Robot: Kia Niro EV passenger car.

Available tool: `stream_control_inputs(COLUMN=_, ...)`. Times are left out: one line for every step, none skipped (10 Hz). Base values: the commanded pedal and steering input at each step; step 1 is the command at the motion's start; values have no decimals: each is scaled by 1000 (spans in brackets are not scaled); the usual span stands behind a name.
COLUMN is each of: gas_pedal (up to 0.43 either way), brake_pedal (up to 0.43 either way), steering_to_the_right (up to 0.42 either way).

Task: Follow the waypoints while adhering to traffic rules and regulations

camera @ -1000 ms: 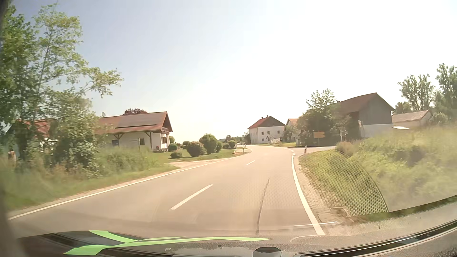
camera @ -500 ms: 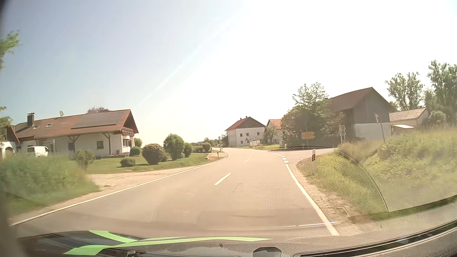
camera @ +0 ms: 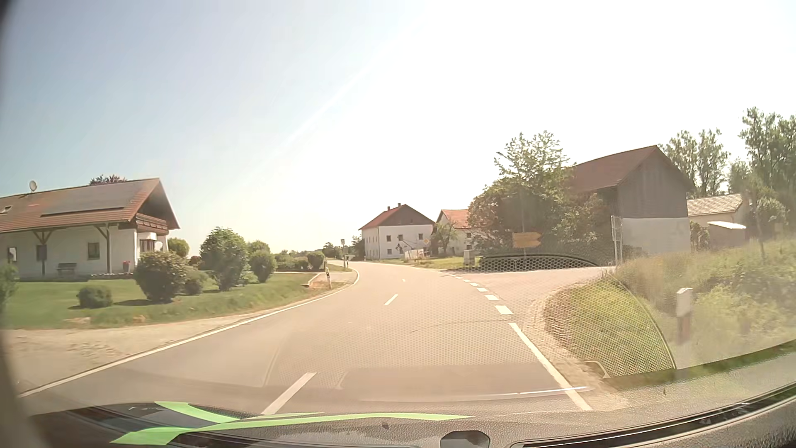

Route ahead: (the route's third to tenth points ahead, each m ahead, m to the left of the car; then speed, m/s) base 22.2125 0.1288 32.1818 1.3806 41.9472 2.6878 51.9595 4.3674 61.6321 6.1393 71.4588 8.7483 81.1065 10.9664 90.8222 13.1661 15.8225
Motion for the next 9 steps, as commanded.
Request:
stream_control_inputs(gas_pedal=189, brake_pedal=0, steering_to_the_right=13)
stream_control_inputs(gas_pedal=189, brake_pedal=0, steering_to_the_right=8)
stream_control_inputs(gas_pedal=197, brake_pedal=0, steering_to_the_right=6)
stream_control_inputs(gas_pedal=197, brake_pedal=0, steering_to_the_right=5)
stream_control_inputs(gas_pedal=197, brake_pedal=0, steering_to_the_right=1)
stream_control_inputs(gas_pedal=197, brake_pedal=0, steering_to_the_right=-5)
stream_control_inputs(gas_pedal=197, brake_pedal=0, steering_to_the_right=-14)
stream_control_inputs(gas_pedal=197, brake_pedal=0, steering_to_the_right=-21)
stream_control_inputs(gas_pedal=197, brake_pedal=0, steering_to_the_right=-23)
